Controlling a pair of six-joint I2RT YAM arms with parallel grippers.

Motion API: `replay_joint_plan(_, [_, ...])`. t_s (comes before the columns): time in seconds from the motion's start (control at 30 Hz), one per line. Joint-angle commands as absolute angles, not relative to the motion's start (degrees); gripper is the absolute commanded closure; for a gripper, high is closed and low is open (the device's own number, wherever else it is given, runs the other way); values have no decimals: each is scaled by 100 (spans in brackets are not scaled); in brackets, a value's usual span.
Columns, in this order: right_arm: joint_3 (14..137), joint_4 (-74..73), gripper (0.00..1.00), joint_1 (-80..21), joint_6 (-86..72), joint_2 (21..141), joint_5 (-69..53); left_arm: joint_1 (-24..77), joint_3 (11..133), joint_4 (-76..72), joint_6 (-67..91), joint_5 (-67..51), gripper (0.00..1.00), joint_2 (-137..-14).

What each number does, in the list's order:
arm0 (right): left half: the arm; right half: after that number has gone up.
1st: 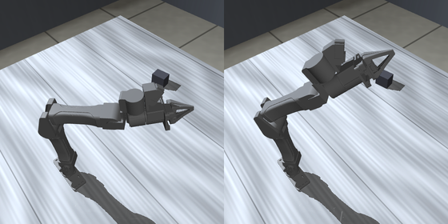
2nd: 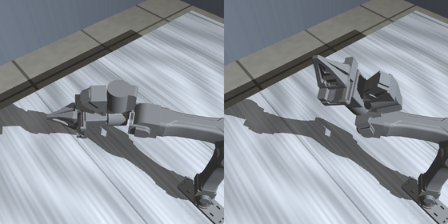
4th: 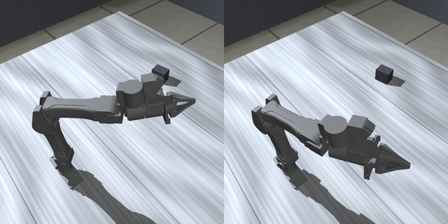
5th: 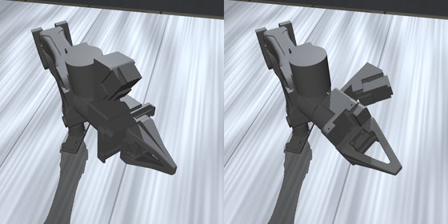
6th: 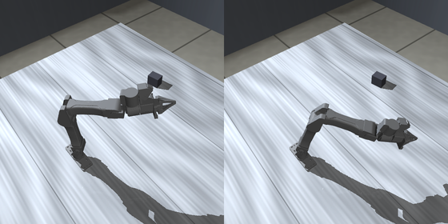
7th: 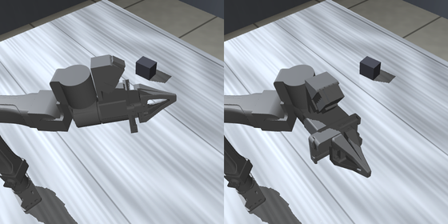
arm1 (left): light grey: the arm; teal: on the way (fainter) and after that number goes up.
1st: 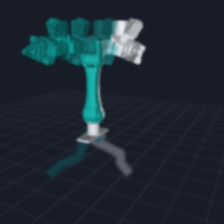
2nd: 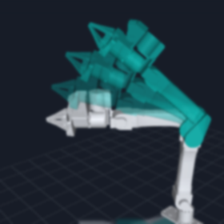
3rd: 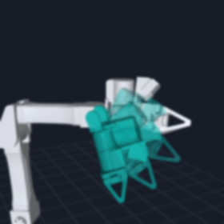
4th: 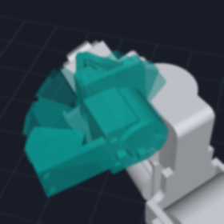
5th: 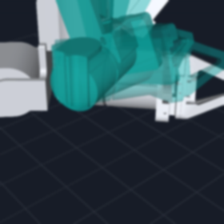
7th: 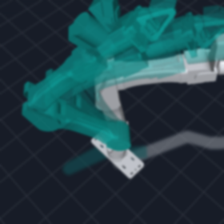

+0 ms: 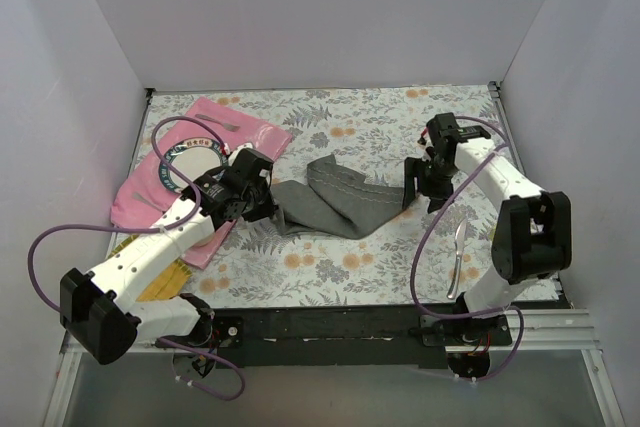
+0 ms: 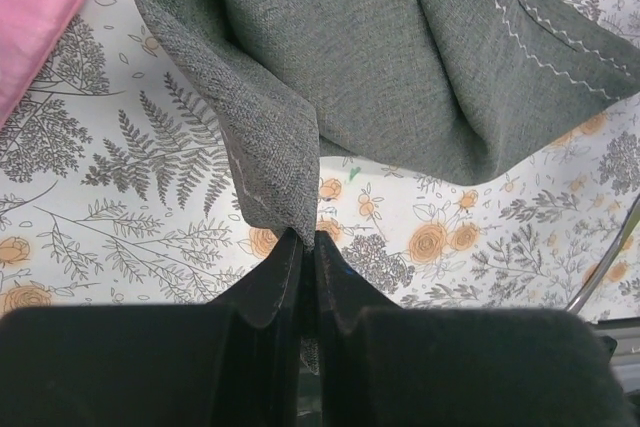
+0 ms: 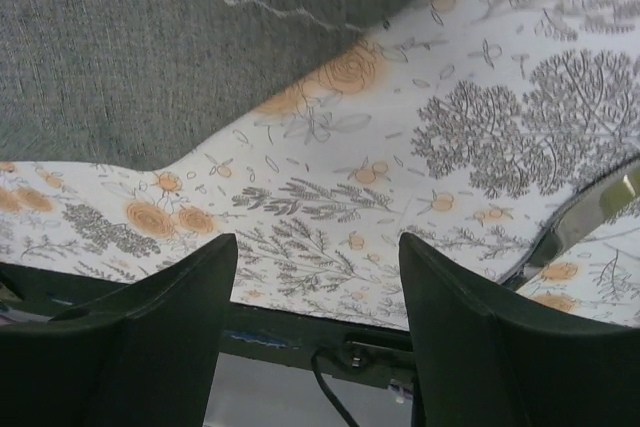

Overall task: Fold the napkin, place the utensils inside, and roll it up
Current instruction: Move the napkin to the centre of the board, then flatten the napkin out

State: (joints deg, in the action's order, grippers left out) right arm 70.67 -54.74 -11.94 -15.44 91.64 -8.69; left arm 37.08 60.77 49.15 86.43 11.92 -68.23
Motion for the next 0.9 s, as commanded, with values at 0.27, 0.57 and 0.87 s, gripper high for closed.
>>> replay_joint_plan(0.27, [10440,-5010,1,-3356,-440,11661,-528,3709,6231,5097,8218,431,100,-6961])
replay_joint_plan(0.57, [11803,-5344,9,-4069,-659,13024,791,3709,6372,5361,8156,597,100,-6856])
replay_joint_plan(0.87, [12233,-5613,82,-3982,-650,12754,913,3674,6688,5695,8446,1202,100,-6786])
